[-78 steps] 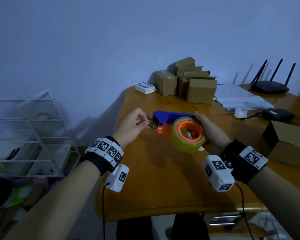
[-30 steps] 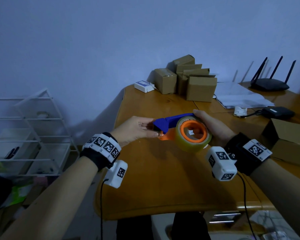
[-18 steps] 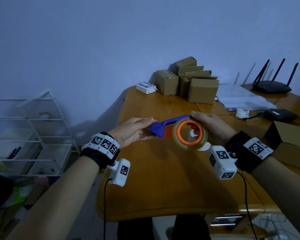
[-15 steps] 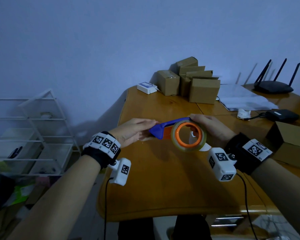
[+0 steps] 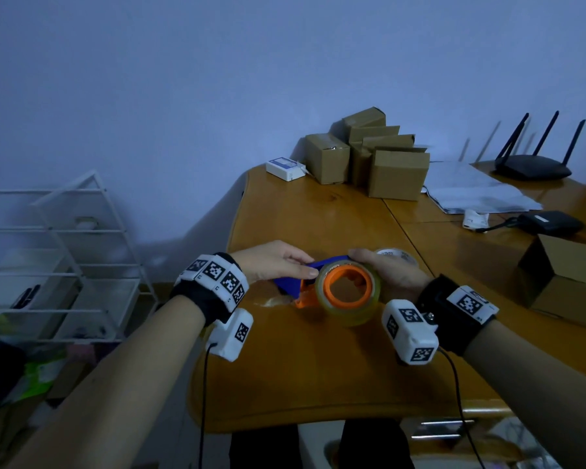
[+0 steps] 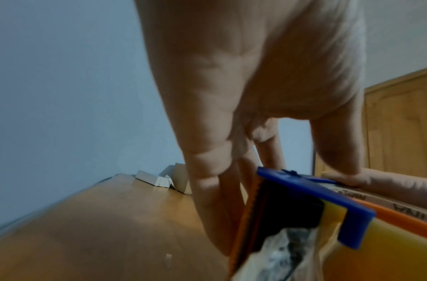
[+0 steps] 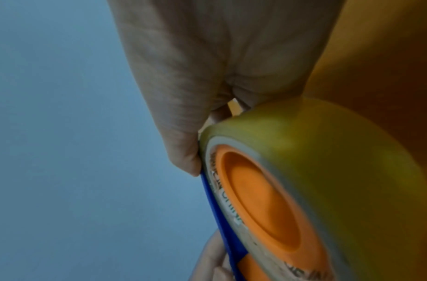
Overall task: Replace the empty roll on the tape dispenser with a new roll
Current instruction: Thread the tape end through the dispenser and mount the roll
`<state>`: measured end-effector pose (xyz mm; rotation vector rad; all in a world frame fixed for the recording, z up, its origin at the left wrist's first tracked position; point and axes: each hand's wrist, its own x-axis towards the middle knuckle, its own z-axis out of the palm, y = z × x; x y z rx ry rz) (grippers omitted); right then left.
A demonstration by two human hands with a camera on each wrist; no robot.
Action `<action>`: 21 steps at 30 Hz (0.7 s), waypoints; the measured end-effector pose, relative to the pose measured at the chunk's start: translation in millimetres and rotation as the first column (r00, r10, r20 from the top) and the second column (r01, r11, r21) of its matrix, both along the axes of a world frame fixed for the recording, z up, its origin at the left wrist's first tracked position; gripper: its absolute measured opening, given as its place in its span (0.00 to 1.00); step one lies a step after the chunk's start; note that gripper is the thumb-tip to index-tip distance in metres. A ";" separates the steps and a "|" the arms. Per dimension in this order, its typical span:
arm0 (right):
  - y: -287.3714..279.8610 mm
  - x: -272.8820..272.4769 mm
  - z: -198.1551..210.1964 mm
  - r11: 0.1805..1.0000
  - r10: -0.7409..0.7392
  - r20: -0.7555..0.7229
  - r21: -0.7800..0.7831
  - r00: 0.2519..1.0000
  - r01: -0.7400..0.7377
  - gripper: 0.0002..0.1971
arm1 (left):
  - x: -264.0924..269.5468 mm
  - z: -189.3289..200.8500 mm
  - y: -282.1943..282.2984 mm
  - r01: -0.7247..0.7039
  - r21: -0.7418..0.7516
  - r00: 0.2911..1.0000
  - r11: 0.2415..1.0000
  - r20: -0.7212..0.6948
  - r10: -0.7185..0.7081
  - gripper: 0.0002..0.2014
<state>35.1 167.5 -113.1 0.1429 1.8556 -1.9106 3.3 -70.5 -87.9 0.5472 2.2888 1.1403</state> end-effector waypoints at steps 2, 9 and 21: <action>-0.2 -0.4 -1.0 1.000 -0.010 0.033 0.028 0.999 0.009 0.20 | -3.2 1.5 4.2 0.029 -0.095 0.997 0.995 -0.068 -0.035 0.17; -1.0 -4.4 -6.9 0.988 -0.065 0.092 0.143 0.994 0.051 0.25 | -9.2 -5.2 7.7 0.029 -0.219 0.997 0.975 -0.064 -0.044 0.18; -0.3 -12.2 -17.3 0.915 0.095 -0.095 0.401 0.991 -0.050 0.16 | -13.5 -8.9 10.5 0.005 -0.258 0.997 0.966 -0.070 -0.024 0.16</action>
